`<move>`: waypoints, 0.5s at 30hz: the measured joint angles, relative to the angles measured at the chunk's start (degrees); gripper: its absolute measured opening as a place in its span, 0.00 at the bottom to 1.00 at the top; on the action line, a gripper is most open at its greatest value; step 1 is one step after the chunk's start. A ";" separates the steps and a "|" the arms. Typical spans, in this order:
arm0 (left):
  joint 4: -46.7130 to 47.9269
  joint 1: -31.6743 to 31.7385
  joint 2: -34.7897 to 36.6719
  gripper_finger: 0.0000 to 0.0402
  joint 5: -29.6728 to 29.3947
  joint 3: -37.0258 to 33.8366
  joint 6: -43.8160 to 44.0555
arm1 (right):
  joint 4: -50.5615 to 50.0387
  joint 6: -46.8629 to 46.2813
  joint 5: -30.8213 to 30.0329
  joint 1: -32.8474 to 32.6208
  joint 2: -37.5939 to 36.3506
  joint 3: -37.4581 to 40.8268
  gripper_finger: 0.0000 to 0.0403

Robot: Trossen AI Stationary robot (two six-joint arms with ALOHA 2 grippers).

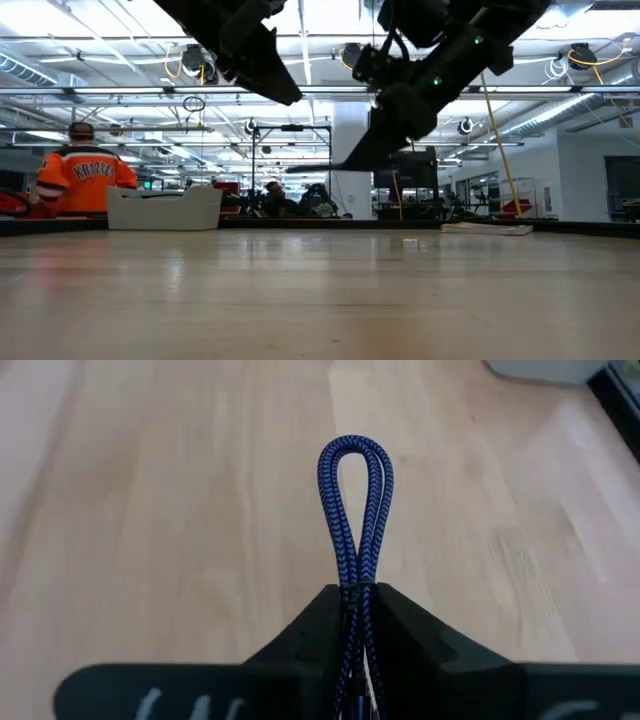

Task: Pick and place USB-C Cables
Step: Put the blue charger cable into the white bin

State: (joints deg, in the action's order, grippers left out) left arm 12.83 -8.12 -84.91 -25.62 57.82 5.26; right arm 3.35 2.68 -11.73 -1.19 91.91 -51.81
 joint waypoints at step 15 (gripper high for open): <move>-11.14 0.44 -7.57 0.84 5.87 0.00 -4.90 | -0.21 1.25 -0.13 -1.18 -1.69 -0.02 0.12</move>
State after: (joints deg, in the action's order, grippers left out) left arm 1.69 -7.67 -92.48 -19.75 57.82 0.35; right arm 3.14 3.92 -11.86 -2.37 90.21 -51.83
